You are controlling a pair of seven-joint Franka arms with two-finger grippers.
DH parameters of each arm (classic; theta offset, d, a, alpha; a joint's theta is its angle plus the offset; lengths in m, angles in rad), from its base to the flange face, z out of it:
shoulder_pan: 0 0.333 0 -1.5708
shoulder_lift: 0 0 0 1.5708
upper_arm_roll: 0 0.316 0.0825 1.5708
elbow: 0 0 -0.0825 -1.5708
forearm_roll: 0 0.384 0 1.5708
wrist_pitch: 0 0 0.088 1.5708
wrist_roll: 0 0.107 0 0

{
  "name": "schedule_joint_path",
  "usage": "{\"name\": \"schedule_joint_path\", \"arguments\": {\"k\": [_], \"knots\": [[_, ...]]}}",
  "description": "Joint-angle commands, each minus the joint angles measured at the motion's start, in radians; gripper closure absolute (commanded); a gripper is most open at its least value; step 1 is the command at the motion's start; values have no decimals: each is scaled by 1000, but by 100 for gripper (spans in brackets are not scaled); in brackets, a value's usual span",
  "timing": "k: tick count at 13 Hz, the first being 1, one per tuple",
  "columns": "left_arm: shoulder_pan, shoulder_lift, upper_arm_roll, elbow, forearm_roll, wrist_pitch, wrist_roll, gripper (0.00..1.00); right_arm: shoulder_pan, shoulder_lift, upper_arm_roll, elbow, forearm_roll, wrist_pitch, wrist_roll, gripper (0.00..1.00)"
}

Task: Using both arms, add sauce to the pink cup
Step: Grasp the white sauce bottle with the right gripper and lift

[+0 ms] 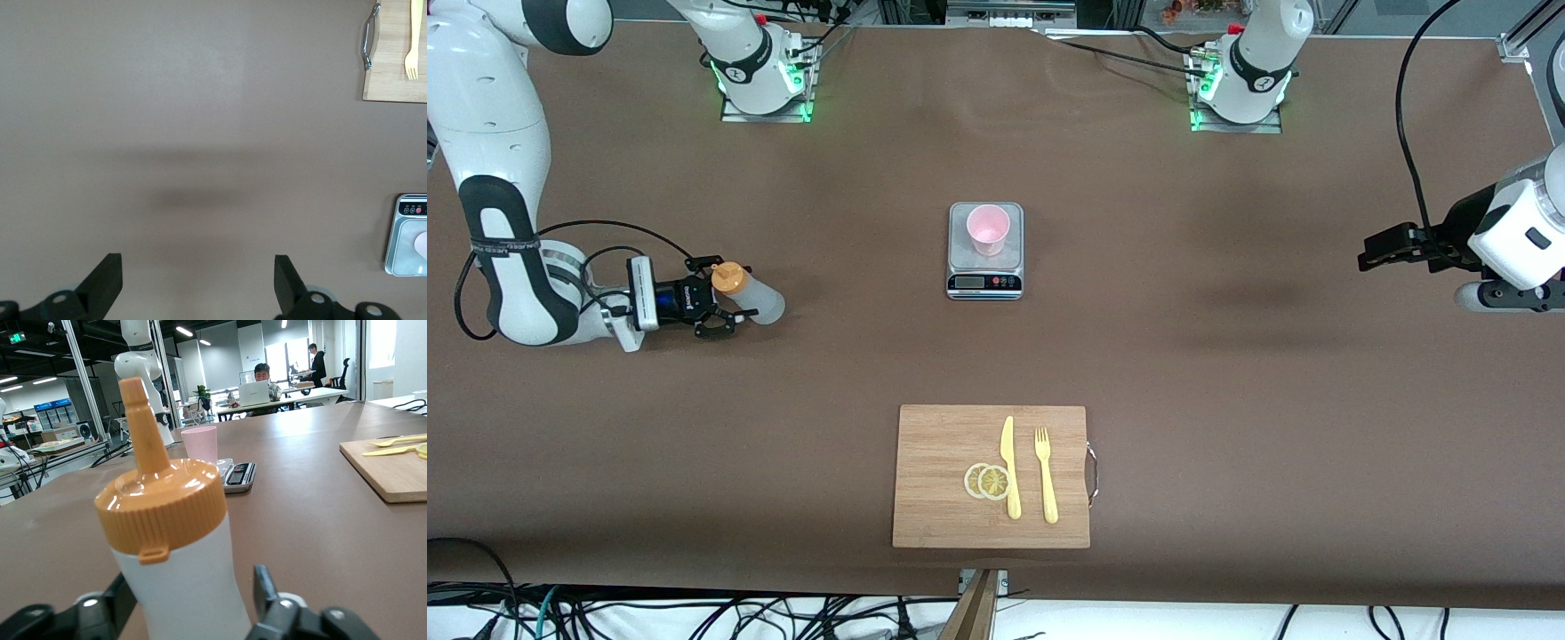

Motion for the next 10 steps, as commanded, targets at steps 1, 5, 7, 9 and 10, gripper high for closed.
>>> {"name": "schedule_joint_path", "arguments": {"k": [1, 5, 7, 9, 10], "knots": [[-2, 27, 0, 51, 23, -29, 23, 0, 13, 6, 0, 22, 14, -29, 14, 90], [-6, 27, 0, 51, 22, -31, 21, 0, 121, -36, -1, 56, 3, -45, 196, 92], [-6, 27, 0, 51, 23, -31, 23, 0, 203, -84, -7, 79, 1, -18, 309, 92], [-8, 27, -1, 51, 22, -29, 23, 0, 299, -182, -8, 76, -64, 77, 438, 92], [-8, 27, 0, 52, 22, -29, 23, 0, 348, -234, -9, 76, -122, 126, 530, 92]]}}
